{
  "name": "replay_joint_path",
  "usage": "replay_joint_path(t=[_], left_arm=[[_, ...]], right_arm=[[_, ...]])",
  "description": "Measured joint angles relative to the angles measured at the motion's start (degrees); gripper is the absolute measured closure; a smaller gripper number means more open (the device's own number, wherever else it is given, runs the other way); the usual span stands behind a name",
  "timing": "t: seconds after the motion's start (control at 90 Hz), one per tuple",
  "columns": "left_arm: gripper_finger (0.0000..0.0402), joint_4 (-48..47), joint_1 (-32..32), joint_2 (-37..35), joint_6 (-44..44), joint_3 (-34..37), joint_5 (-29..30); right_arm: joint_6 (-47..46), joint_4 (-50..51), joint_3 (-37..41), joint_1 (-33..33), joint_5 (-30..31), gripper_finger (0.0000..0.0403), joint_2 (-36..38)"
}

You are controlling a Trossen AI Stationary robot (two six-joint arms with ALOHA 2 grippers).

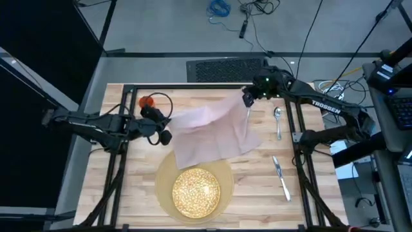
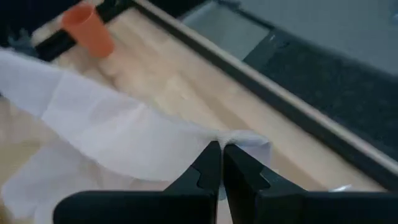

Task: Set table place
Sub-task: Fold the light orange napkin on the table

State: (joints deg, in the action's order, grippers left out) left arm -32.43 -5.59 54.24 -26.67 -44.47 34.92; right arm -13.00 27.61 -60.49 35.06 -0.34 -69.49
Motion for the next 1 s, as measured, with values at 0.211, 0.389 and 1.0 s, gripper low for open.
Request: replay_joint_path(t=[0.211, 0.389, 1.0], left_arm=[[0.0402, -0.04, -0.06, 0.0, -0.05, -0.04, 0.0], [0.0402, -0.04, -0.06, 0.0, -1.23, -0.04, -0.04], [0.0402, -0.24, -0.33, 0.0, -3.09, -0.09, -4.11]], right_arm=[[1.47, -0.42, 0.0, 2.79, 0.14, 0.0403, -0.32], [1.71, -3.26, 0.0, 2.85, -2.78, 0.0403, -2.29], [0.01, 9.92, 0.0, -0.03, -2.7, 0.0403, -1.26]])
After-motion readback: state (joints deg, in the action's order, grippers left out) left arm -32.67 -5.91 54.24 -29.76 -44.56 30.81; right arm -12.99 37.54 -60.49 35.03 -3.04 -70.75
